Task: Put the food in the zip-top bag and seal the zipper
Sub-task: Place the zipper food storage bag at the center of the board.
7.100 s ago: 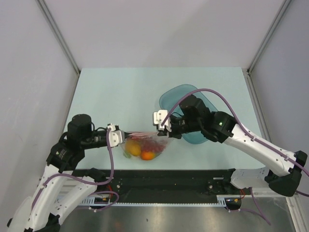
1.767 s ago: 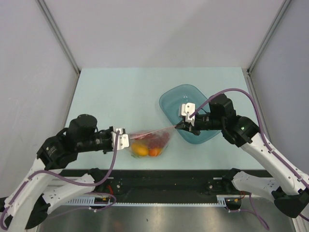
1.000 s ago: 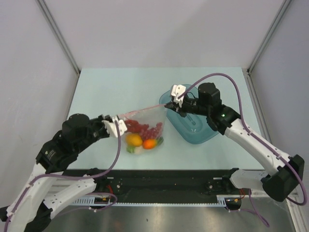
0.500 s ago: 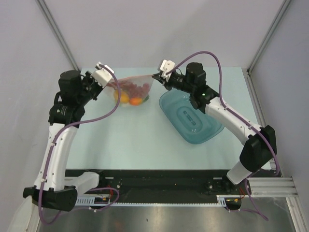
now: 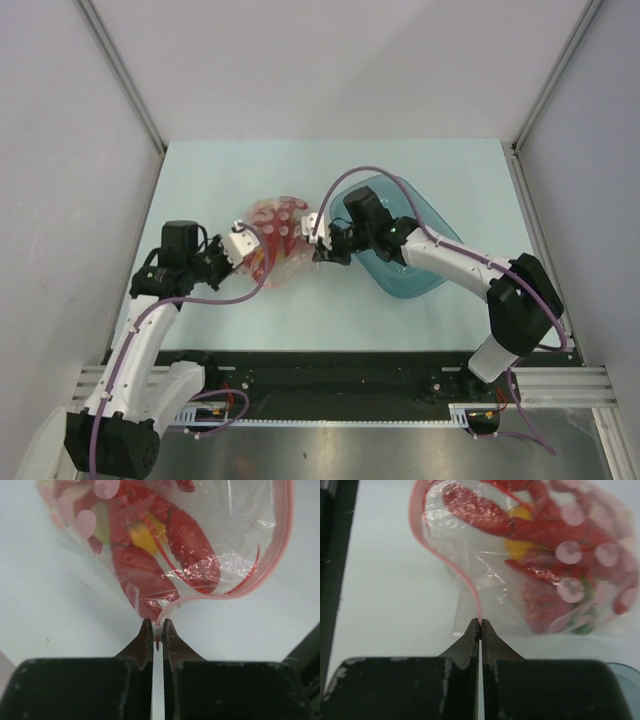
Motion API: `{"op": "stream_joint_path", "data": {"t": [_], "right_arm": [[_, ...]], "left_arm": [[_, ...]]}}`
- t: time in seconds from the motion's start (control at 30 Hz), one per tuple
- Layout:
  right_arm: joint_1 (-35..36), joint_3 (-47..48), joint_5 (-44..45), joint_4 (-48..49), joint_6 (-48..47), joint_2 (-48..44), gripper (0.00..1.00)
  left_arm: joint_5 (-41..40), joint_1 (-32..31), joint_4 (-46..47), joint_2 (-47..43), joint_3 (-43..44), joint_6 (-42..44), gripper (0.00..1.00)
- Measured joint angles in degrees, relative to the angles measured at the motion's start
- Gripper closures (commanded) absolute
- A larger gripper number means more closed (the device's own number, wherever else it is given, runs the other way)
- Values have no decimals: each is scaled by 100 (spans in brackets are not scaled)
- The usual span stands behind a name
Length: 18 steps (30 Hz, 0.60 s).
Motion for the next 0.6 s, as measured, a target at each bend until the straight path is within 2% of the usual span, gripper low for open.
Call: {"op": "stream_joint_path", "data": {"t": [0.07,0.17,0.2,0.23,0.3,0.37,0.43,0.47,0.6], "right_arm": [[114,-214,-37,-186,-96,-13,100],[186,-533,-44,-448,-258,-98,100],[210,-632,-42,-590,-348,-144,97],[227,-682,-42,-680,-413,-166,93],[269,-769,-13,-885,-564,-203,64],[341,-807,35,-1073,-649,-221,34],[420,-839,79,-1222,-658,-297,25],[444,-859,96,-1281,-649,-385,15],[498,-881,201,-1292,-256,-1034,3]], "left_arm": [[170,0,-236,-81,-94,149,90],[474,0,-638,-264,-219,448,72],[566,0,-761,-330,-269,549,57],[627,0,-844,-387,-315,638,50],[763,0,-1106,-511,-411,881,33],[826,0,-1314,-629,-481,994,25],[841,0,-1493,-706,-479,1038,5],[848,0,-1578,-734,-455,1029,0],[957,0,-1978,-717,131,765,0]]}}
